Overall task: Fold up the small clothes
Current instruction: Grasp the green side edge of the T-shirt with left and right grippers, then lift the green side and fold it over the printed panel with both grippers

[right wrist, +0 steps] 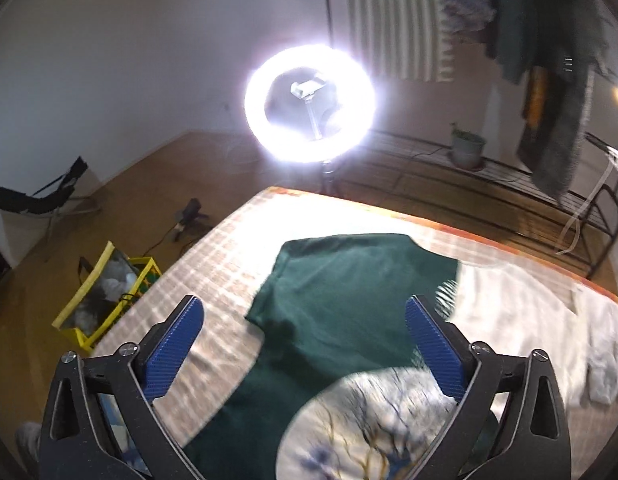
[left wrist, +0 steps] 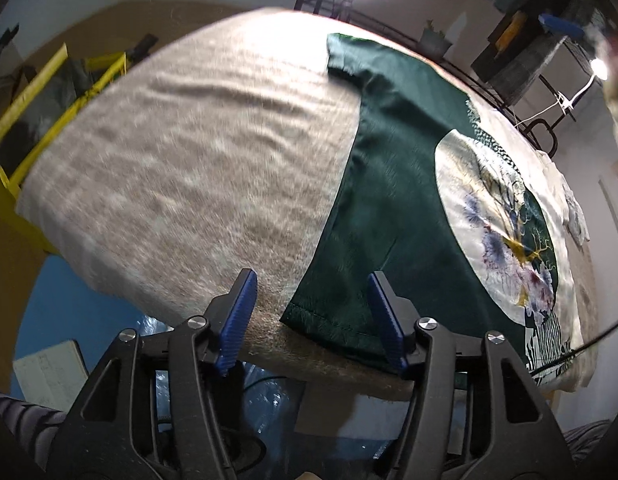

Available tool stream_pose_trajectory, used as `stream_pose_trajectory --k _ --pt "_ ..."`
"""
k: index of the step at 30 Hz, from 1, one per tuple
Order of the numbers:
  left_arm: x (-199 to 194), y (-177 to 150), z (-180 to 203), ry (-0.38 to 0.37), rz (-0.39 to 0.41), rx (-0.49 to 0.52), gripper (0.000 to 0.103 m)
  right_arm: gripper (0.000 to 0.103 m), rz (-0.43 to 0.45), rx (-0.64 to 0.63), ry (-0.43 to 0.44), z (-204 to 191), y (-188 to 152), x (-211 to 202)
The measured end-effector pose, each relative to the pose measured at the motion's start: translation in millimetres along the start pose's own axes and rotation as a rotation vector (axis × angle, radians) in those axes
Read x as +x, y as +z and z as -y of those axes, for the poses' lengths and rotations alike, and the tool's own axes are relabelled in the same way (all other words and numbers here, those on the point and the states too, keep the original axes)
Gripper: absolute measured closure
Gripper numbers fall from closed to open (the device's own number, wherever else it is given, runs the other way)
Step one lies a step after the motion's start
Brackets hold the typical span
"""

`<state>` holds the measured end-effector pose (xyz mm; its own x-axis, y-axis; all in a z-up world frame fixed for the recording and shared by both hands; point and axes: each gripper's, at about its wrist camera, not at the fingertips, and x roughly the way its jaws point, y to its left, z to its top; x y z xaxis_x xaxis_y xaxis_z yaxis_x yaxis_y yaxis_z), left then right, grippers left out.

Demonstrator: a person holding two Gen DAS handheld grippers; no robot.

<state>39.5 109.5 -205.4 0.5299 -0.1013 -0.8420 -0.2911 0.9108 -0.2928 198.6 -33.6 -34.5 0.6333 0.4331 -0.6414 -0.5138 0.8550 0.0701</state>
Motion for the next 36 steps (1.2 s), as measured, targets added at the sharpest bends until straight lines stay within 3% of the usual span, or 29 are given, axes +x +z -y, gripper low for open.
stream_pose_trajectory --k 4,8,15,21,26,28,30,31,32,34,36 --pt "13.2 1.2 -3.7 -0.020 -0.038 -0.037 0.051 0.011 -0.058 0.004 0.009 -9.1 20.7 50.1" --pt "16.4 4.6 -3.9 -0.031 -0.026 -0.050 0.053 0.012 -0.131 0.021 0.034 -23.7 32.4 111.4" --pt "24.8 9.7 -1.7 -0.068 -0.039 -0.056 0.097 0.014 -0.260 0.024 0.016 -46.1 27.4 214.4" --pt "29.2 10.7 4.9 -0.160 -0.076 -0.070 0.102 0.018 -0.350 -0.015 -0.048 -54.7 24.7 281.2" --pt "25.4 10.4 3.2 -0.163 -0.066 -0.075 0.103 0.025 -0.430 -0.054 -0.118 -52.9 19.9 313.6" --pt "23.9 9.1 2.4 -0.161 -0.062 -0.074 0.103 0.036 -0.448 -0.072 -0.121 -52.0 15.5 317.3" --pt "22.4 10.1 5.0 -0.156 -0.055 -0.061 0.103 0.038 -0.441 -0.105 -0.134 -53.3 13.0 315.8" --pt "21.6 9.7 5.8 -0.152 -0.050 -0.054 0.103 0.045 -0.437 -0.106 -0.132 -53.1 12.9 314.8" --pt "19.7 9.7 7.7 -0.147 -0.042 -0.043 0.103 0.053 -0.433 -0.108 -0.129 -53.9 13.0 313.6" --pt "16.6 9.4 9.8 -0.140 -0.028 -0.027 0.103 0.092 -0.425 -0.118 -0.127 -53.3 15.1 309.2" --pt "13.9 9.4 12.0 -0.139 -0.018 -0.016 0.103 0.098 -0.434 -0.111 -0.127 -49.4 17.3 305.9"
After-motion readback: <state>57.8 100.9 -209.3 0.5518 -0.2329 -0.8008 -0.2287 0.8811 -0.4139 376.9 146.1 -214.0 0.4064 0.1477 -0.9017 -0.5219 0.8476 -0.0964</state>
